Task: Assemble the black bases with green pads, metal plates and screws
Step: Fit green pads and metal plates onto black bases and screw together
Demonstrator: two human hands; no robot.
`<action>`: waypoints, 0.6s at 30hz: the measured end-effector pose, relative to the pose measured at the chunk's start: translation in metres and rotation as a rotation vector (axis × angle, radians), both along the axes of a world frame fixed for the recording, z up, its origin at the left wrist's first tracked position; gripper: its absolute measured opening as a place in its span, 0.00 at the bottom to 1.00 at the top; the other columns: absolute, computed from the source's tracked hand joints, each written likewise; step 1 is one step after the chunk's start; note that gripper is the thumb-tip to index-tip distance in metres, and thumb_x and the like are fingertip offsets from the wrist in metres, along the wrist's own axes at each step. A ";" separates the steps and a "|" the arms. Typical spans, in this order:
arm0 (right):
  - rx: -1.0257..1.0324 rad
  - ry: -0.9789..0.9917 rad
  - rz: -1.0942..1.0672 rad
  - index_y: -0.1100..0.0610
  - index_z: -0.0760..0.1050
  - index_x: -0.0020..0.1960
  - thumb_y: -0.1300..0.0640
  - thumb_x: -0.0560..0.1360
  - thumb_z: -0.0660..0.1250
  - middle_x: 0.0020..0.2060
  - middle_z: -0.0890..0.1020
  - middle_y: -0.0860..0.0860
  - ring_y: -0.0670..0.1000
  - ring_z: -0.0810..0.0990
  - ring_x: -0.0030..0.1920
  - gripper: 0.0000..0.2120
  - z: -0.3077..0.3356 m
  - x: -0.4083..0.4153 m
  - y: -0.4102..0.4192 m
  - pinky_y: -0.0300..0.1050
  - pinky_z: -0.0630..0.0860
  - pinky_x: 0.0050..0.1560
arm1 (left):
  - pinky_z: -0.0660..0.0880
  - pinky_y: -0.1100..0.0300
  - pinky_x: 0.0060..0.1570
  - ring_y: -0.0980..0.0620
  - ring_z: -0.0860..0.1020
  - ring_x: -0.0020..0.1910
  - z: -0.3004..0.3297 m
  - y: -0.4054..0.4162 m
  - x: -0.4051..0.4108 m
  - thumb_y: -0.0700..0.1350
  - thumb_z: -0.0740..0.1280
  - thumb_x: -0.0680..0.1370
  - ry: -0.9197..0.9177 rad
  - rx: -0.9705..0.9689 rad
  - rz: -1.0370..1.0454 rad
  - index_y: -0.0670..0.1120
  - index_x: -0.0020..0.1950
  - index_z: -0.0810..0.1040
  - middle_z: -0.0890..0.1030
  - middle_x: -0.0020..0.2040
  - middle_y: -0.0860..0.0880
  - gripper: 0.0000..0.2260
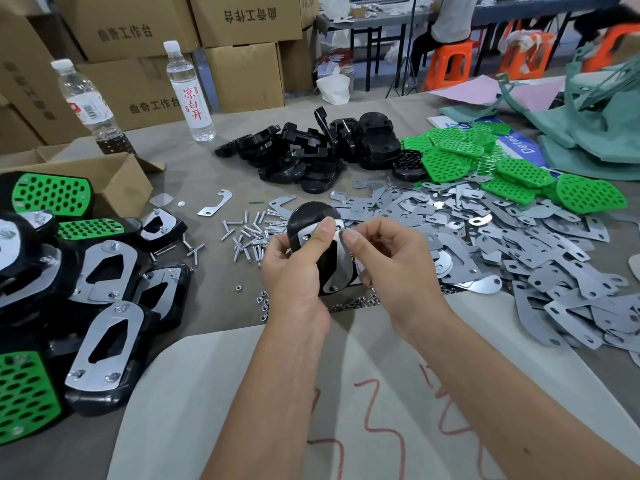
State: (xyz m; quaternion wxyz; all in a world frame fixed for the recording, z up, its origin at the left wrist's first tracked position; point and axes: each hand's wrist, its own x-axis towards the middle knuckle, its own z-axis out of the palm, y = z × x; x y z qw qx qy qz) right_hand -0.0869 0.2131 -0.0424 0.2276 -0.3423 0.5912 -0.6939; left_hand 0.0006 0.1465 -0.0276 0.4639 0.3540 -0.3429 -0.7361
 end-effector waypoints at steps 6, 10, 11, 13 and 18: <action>0.082 -0.021 -0.029 0.54 0.82 0.42 0.51 0.78 0.75 0.31 0.80 0.51 0.48 0.74 0.28 0.08 -0.003 0.000 -0.001 0.43 0.73 0.28 | 0.81 0.50 0.39 0.47 0.81 0.38 -0.001 -0.002 0.000 0.39 0.80 0.71 -0.021 -0.022 -0.006 0.44 0.54 0.77 0.82 0.42 0.45 0.16; 0.096 -0.130 0.059 0.51 0.81 0.54 0.52 0.79 0.74 0.37 0.78 0.50 0.44 0.72 0.28 0.05 -0.001 -0.001 -0.002 0.39 0.69 0.25 | 0.82 0.52 0.38 0.46 0.82 0.38 -0.001 -0.003 0.003 0.39 0.79 0.72 -0.011 -0.004 -0.027 0.43 0.55 0.79 0.84 0.42 0.45 0.15; 0.083 -0.139 0.086 0.50 0.83 0.55 0.53 0.79 0.73 0.38 0.78 0.50 0.43 0.72 0.28 0.05 0.001 -0.001 -0.001 0.38 0.68 0.25 | 0.81 0.48 0.43 0.45 0.83 0.40 0.000 -0.002 0.004 0.40 0.79 0.72 -0.015 -0.007 -0.035 0.41 0.56 0.80 0.85 0.43 0.45 0.15; 0.052 -0.143 0.100 0.52 0.84 0.51 0.53 0.79 0.74 0.38 0.79 0.50 0.43 0.74 0.30 0.04 0.002 -0.001 0.000 0.37 0.70 0.26 | 0.82 0.45 0.45 0.44 0.83 0.42 0.001 -0.002 0.004 0.41 0.79 0.72 -0.030 -0.019 -0.055 0.40 0.57 0.80 0.85 0.44 0.45 0.16; 0.009 -0.079 0.089 0.52 0.81 0.42 0.59 0.78 0.74 0.33 0.78 0.48 0.45 0.73 0.32 0.07 0.000 0.001 -0.001 0.36 0.68 0.28 | 0.81 0.53 0.38 0.46 0.82 0.38 -0.003 0.001 -0.001 0.41 0.79 0.72 -0.008 -0.016 -0.019 0.44 0.50 0.80 0.84 0.40 0.46 0.11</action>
